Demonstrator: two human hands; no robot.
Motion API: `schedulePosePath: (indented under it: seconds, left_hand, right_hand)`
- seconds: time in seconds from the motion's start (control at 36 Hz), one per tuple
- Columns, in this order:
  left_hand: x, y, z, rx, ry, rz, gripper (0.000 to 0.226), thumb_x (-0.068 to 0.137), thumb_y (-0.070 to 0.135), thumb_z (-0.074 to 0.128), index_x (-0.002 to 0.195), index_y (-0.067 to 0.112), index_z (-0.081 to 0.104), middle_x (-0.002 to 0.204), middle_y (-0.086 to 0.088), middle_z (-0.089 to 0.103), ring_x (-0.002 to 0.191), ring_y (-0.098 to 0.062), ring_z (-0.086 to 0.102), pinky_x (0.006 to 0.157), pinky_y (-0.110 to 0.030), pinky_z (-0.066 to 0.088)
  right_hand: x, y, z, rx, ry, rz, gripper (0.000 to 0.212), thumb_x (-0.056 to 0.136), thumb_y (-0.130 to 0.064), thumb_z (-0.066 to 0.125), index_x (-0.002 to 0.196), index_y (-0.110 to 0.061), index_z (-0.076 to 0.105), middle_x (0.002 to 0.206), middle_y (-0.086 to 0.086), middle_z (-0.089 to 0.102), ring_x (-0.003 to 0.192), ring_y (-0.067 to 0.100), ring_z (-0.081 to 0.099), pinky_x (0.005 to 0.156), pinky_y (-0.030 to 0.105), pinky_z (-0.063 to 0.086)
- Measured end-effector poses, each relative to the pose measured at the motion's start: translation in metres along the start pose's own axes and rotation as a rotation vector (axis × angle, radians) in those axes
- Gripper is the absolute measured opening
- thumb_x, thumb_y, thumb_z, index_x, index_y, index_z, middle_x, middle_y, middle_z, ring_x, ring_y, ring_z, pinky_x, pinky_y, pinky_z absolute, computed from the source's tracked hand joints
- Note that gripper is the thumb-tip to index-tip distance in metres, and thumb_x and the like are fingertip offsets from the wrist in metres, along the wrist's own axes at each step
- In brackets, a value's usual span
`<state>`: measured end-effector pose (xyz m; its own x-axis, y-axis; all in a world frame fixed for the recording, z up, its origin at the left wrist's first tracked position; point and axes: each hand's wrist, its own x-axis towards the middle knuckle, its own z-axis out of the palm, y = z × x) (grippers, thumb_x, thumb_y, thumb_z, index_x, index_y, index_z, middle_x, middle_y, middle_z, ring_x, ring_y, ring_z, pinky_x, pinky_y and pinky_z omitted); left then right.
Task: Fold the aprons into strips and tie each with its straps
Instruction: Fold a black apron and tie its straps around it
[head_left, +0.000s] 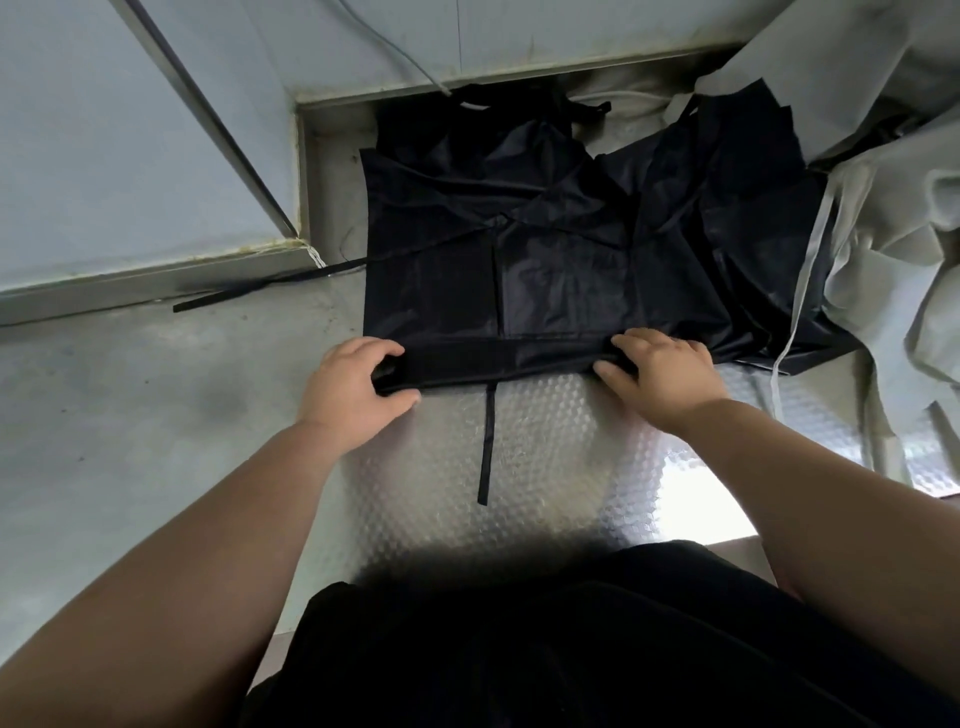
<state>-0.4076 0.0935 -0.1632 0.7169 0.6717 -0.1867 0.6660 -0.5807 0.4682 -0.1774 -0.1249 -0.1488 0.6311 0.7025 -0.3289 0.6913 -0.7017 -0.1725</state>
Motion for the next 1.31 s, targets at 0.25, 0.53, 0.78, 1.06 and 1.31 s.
schedulePosePath:
  seconds: [0.25,0.53,0.78,1.06,1.31]
  left_hand:
    - [0.002,0.003,-0.013,-0.354,0.050,-0.269,0.014,0.087,0.035,0.063,0.099,0.027,0.065,0.093,0.004,0.067,0.089,-0.017,0.060,0.080,-0.026,0.044]
    - [-0.021,-0.004,0.007,-0.271,0.041,-0.333,0.022,0.089,0.037,0.060,0.098,0.018,0.055,0.083,-0.001,0.062,0.084,-0.024,0.060,0.070,-0.032,0.042]
    - [-0.043,0.005,0.017,-0.098,0.184,-0.282,0.035,0.088,0.027,0.063,0.120,0.016,0.052,0.116,-0.006,0.051,0.101,-0.026,0.053,0.080,-0.036,0.045]
    - [-0.052,-0.002,0.018,0.071,-0.019,0.107,0.057,0.081,0.048,0.066,0.129,0.018,0.056,0.128,0.003,0.052,0.113,-0.019,0.051,0.099,-0.037,0.043]
    - [-0.048,0.009,0.008,0.011,-0.018,0.015,0.032,0.085,0.023,0.065,0.117,0.021,0.062,0.119,0.004,0.057,0.107,-0.018,0.055,0.091,-0.031,0.045]
  right_hand:
    - [-0.003,0.004,-0.017,0.429,-0.063,0.160,0.056,0.079,-0.044,0.071,0.124,-0.019,0.049,0.106,0.002,0.058,0.091,0.020,0.056,0.075,0.027,0.042]
    - [-0.013,-0.003,0.000,0.411,-0.026,0.355,0.045,0.095,-0.034,0.052,0.129,-0.010,0.034,0.111,0.014,0.058,0.105,0.035,0.054,0.091,0.042,0.042]
    - [-0.032,-0.007,0.015,0.143,0.125,0.267,0.032,0.097,-0.020,0.046,0.129,-0.016,0.042,0.117,0.014,0.052,0.102,0.035,0.050,0.088,0.041,0.037]
    - [-0.045,-0.005,0.022,0.012,-0.046,-0.049,0.063,0.088,-0.045,0.053,0.145,-0.026,0.034,0.152,0.002,0.026,0.139,0.026,0.024,0.112,0.037,0.015]
    - [-0.032,-0.004,0.009,-0.061,0.017,-0.061,0.028,0.100,-0.028,0.034,0.110,-0.015,0.056,0.118,0.004,0.058,0.115,0.029,0.047,0.094,0.036,0.029]
